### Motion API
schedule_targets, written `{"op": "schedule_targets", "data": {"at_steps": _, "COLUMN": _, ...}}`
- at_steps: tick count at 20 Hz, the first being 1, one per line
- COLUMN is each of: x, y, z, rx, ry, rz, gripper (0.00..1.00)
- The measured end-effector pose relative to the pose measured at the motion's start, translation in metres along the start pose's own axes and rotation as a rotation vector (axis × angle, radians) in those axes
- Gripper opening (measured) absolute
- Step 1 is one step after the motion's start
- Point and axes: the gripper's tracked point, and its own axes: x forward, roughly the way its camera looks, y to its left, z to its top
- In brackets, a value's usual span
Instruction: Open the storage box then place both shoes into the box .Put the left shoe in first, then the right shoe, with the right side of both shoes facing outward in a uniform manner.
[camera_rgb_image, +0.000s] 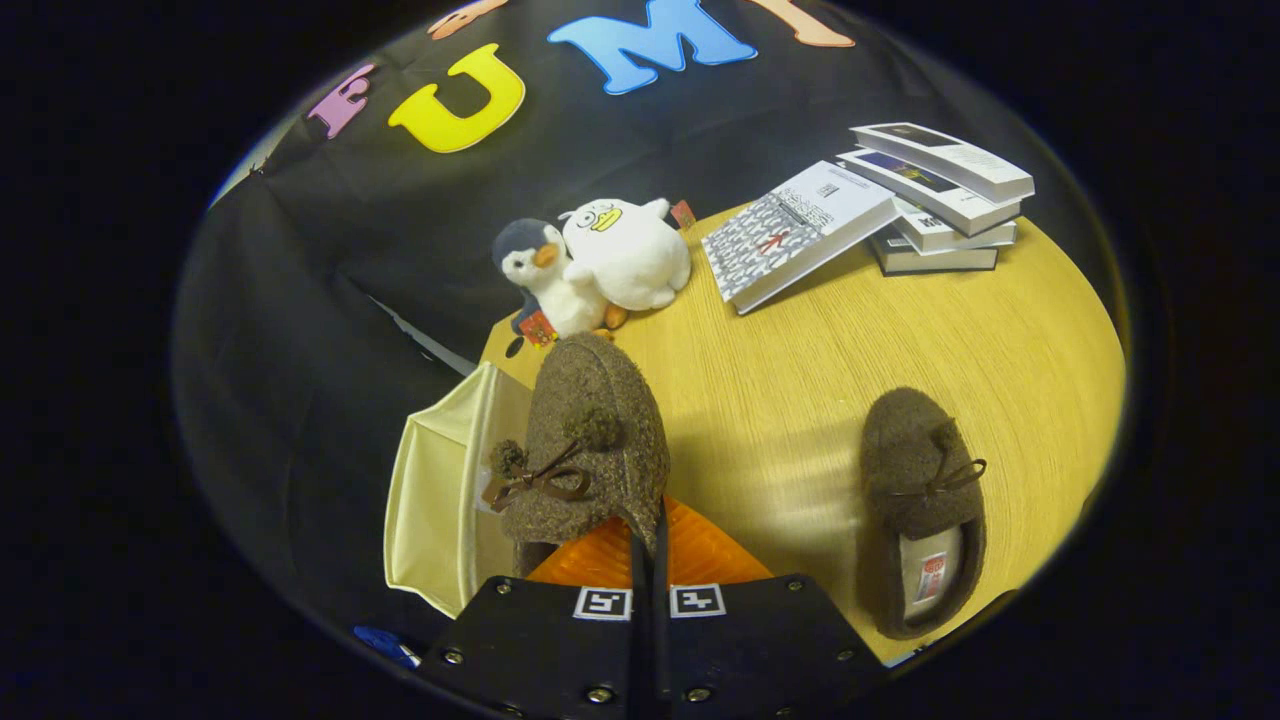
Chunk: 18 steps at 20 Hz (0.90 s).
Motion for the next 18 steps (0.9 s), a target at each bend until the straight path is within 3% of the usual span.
{"op": "schedule_targets", "data": {"at_steps": 9, "x": -0.015, "y": 0.087, "z": 0.029, "rx": 0.015, "ry": -0.068, "rz": 0.094, "gripper": 0.0}}
{"op": "schedule_targets", "data": {"at_steps": 18, "x": 0.029, "y": 0.16, "z": 0.0, "rx": 0.014, "ry": -0.026, "rz": 0.144, "gripper": 0.0}}
